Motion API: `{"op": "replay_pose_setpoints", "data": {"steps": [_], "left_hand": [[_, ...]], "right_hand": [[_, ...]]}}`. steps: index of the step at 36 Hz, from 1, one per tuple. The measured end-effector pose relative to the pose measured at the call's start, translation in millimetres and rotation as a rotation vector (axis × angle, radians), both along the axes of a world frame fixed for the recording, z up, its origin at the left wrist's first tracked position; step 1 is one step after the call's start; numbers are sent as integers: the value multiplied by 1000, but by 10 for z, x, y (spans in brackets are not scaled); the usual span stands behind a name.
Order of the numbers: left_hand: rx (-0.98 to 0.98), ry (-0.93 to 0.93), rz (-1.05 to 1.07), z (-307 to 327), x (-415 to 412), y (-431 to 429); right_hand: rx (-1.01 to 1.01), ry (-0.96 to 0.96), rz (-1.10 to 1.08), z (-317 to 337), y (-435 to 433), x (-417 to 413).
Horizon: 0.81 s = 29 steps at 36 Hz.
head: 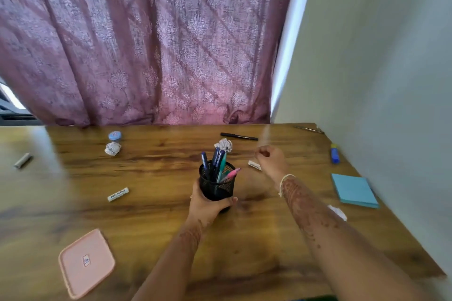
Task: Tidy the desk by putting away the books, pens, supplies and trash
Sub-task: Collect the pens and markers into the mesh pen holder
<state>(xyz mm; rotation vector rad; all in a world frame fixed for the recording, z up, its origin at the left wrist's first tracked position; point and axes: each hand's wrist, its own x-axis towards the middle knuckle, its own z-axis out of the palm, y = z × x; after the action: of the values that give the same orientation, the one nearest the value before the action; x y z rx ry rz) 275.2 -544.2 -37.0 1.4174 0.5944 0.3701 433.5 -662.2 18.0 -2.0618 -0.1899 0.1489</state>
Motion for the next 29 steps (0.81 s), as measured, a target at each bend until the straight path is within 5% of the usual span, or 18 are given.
{"op": "replay_pose_setpoints", "data": {"steps": [10,18,24,29], "left_hand": [[23,-53,89,-104,522,97],[56,-106,77,-203,630,109],[72,-109,86,-231,631,117],[95,-81,86,-234,623,128]], "right_hand": [[-656,-394,344,-292,427,920],[-821,-377,498,-486,704,1308],[-922,-583,387,-418,775,1251],[-900,-570,376,-350,742,1173]]}}
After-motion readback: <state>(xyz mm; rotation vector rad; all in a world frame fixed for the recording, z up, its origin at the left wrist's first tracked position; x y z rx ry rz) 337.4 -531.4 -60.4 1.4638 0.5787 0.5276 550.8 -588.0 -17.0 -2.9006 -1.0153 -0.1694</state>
